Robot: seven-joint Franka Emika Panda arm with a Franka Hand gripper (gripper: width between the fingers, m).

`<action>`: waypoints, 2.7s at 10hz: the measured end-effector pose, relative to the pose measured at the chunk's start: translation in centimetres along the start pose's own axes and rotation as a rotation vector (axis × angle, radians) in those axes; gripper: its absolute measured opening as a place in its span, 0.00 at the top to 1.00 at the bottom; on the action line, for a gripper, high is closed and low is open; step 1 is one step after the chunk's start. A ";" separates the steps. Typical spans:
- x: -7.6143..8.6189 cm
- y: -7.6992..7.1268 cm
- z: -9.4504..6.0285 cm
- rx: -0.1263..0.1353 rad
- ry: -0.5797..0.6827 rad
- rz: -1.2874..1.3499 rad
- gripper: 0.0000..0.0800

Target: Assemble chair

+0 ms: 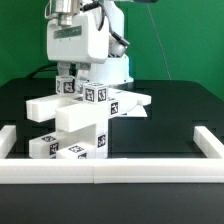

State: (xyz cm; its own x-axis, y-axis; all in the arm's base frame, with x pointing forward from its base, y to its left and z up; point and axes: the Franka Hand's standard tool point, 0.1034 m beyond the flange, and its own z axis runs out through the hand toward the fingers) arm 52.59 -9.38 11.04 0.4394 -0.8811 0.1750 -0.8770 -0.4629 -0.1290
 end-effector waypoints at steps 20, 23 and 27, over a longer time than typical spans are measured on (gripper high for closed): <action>-1.1 1.0 -1.7 -0.009 -0.407 -0.661 0.19; 0.1 0.9 -1.5 -0.009 -0.351 -0.859 0.19; 0.9 0.9 -1.4 -0.013 -0.327 -0.915 0.19</action>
Offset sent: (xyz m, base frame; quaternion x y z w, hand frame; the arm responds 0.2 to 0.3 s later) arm -0.0047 0.0044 0.0065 -0.0005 -0.0007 -0.2240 0.9746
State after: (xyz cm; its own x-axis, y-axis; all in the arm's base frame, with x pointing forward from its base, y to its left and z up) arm 51.88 -10.46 12.48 0.9832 -0.1647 -0.0783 -0.1700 -0.9832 -0.0667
